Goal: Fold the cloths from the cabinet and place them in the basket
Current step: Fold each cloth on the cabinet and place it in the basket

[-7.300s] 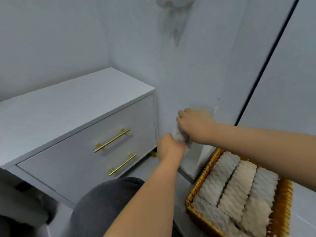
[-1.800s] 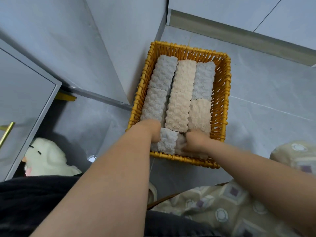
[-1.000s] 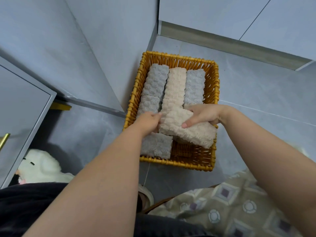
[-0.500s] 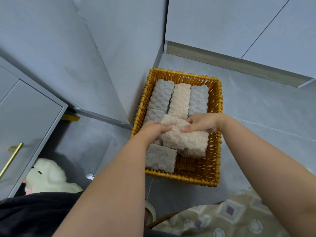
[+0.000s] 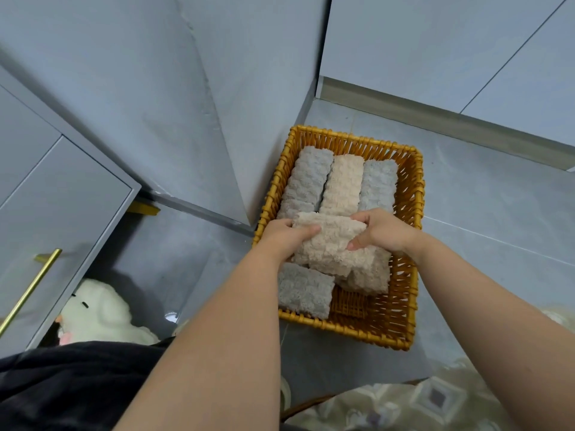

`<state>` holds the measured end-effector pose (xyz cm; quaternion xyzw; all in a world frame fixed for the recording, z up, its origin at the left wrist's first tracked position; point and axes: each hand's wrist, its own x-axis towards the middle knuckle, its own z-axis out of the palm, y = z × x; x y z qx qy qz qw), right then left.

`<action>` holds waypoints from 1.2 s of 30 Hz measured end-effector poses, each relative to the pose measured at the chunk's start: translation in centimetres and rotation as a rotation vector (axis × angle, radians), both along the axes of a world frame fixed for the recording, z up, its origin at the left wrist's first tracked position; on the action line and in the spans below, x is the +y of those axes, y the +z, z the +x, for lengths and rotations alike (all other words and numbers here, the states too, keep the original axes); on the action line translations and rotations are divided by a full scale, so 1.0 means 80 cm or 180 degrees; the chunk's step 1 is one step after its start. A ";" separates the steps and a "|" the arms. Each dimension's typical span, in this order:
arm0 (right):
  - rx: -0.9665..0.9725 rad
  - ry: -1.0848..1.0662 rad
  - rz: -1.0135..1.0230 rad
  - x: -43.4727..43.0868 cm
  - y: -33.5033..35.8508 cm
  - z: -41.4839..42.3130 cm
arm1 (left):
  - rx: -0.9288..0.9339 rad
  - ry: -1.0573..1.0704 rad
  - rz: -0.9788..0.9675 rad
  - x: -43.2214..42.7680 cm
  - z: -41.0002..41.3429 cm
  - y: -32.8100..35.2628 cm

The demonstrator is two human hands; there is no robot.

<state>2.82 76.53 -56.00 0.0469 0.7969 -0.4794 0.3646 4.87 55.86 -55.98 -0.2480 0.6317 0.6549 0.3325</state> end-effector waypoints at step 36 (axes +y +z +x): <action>-0.0666 0.1434 0.1107 0.017 -0.027 0.042 | 0.0494 -0.3875 -0.1929 0.026 0.027 -0.017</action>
